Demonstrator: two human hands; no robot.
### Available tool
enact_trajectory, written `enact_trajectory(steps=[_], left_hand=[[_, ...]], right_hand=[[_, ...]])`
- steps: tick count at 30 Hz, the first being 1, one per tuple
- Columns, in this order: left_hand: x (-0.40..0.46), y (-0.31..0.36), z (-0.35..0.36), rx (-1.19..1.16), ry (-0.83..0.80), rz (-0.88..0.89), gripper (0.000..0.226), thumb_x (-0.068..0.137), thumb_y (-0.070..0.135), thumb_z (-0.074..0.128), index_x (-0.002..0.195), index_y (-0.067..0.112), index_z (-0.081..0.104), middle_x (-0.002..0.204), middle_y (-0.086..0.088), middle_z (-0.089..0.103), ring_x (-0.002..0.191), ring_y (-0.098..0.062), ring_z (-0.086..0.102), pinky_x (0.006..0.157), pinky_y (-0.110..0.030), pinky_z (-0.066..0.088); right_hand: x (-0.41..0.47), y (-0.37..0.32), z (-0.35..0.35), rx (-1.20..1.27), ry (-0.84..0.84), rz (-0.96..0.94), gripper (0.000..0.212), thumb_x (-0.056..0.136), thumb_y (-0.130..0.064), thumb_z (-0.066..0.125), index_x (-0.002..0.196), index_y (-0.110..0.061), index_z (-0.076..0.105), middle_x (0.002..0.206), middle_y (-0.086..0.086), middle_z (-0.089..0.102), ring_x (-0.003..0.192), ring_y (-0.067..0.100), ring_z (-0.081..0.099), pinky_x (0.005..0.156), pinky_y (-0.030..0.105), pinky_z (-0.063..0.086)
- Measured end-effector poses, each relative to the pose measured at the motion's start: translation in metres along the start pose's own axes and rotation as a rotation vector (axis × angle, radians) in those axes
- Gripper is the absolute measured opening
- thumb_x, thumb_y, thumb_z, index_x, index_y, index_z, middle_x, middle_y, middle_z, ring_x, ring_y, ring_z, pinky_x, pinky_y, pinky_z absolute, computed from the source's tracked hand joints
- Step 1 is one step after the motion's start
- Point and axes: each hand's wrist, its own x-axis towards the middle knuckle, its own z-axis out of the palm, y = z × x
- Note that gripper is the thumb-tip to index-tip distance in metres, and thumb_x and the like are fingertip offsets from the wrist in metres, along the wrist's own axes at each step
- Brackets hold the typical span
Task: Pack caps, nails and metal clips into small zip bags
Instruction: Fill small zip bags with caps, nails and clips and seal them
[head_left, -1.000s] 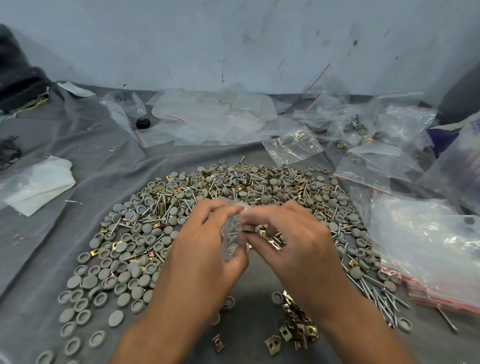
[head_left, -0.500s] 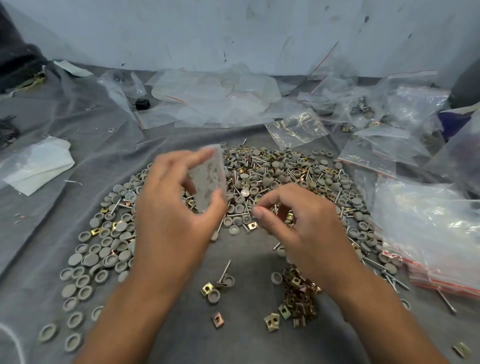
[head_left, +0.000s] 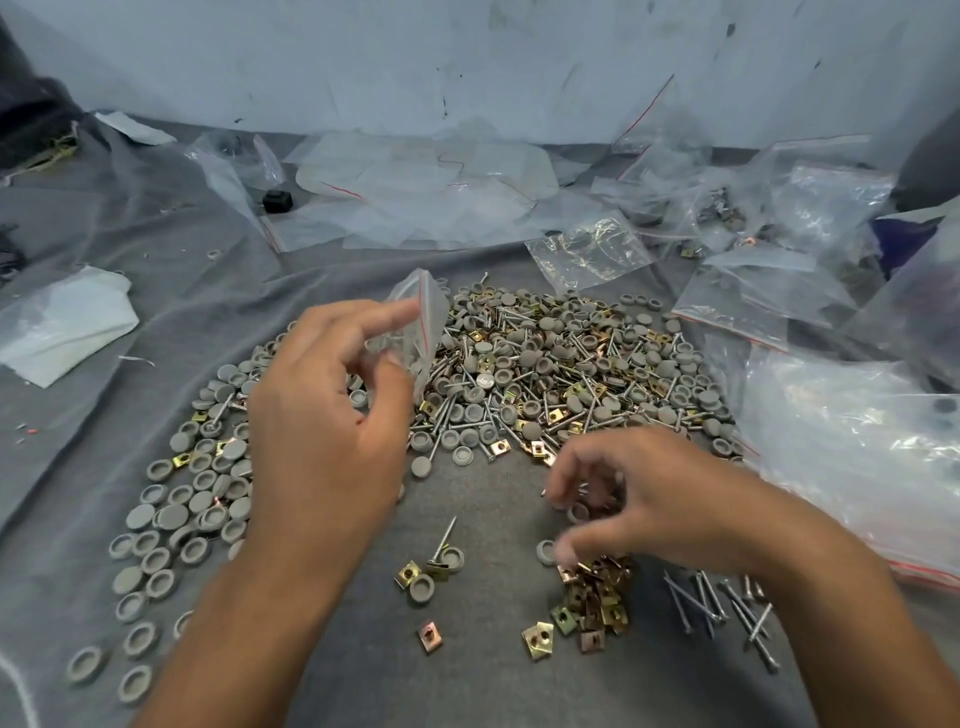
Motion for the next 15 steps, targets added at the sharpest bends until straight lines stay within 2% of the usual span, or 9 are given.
enact_trajectory(steps=[2,4,6,9,12,15], left_hand=[[-0.0015,-0.0004,-0.0002,-0.008,-0.004,0.002,0.033,0.093,0.004,0.062,0.116,0.027,0.069,0.099,0.024,0.061,0.074,0.003,0.056,0.069,-0.004,0.037],[-0.0041,0.0005,0.0011,-0.032,0.005,-0.006,0.029,0.094,0.007,0.065,0.116,0.025,0.07,0.087,0.021,0.061,0.065,0.004,0.054,0.057,-0.005,0.038],[-0.0058,0.0012,0.0026,-0.077,0.019,-0.011,0.024,0.094,0.013,0.068,0.113,0.026,0.07,0.087,0.018,0.065,0.067,0.003,0.057,0.053,-0.009,0.04],[-0.0058,0.0012,0.005,-0.119,0.016,0.005,0.015,0.093,0.018,0.07,0.105,0.027,0.072,0.105,0.018,0.071,0.079,-0.001,0.064,0.062,-0.009,0.043],[-0.0063,0.0018,0.0071,-0.028,-0.002,0.073,0.014,0.093,0.02,0.068,0.105,0.024,0.075,0.107,0.014,0.072,0.078,0.017,0.057,0.069,0.0,0.039],[-0.007,0.0018,0.0088,0.032,-0.064,0.103,0.021,0.093,0.02,0.065,0.112,0.023,0.073,0.11,0.014,0.069,0.091,0.021,0.056,0.083,0.002,0.039]], right_hand=[[-0.007,0.0016,-0.0009,-0.092,-0.092,0.014,0.045,0.065,-0.056,0.089,0.1,-0.05,0.061,0.102,-0.048,0.048,0.093,-0.019,0.049,0.062,0.015,0.041],[-0.0088,0.0004,0.0007,-0.185,-0.089,0.016,0.038,0.07,-0.049,0.089,0.098,-0.047,0.063,0.101,-0.048,0.047,0.094,-0.02,0.046,0.063,0.016,0.038],[-0.0077,-0.0015,0.0021,-0.194,-0.092,0.02,0.027,0.077,-0.043,0.086,0.095,-0.045,0.066,0.096,-0.044,0.053,0.089,-0.017,0.052,0.061,0.015,0.041],[-0.0068,-0.0011,0.0026,-0.141,-0.081,0.041,0.021,0.083,-0.035,0.083,0.096,-0.043,0.068,0.091,-0.039,0.06,0.08,-0.013,0.061,0.061,0.012,0.049],[-0.0062,0.0017,0.0023,-0.148,-0.007,0.058,0.018,0.088,-0.033,0.077,0.097,-0.044,0.067,0.09,-0.027,0.066,0.081,-0.012,0.063,0.071,0.021,0.058],[-0.0058,0.0061,-0.0003,-0.124,0.084,0.054,0.017,0.09,-0.032,0.073,0.095,-0.047,0.066,0.093,-0.027,0.067,0.085,-0.012,0.063,0.075,0.021,0.059]])
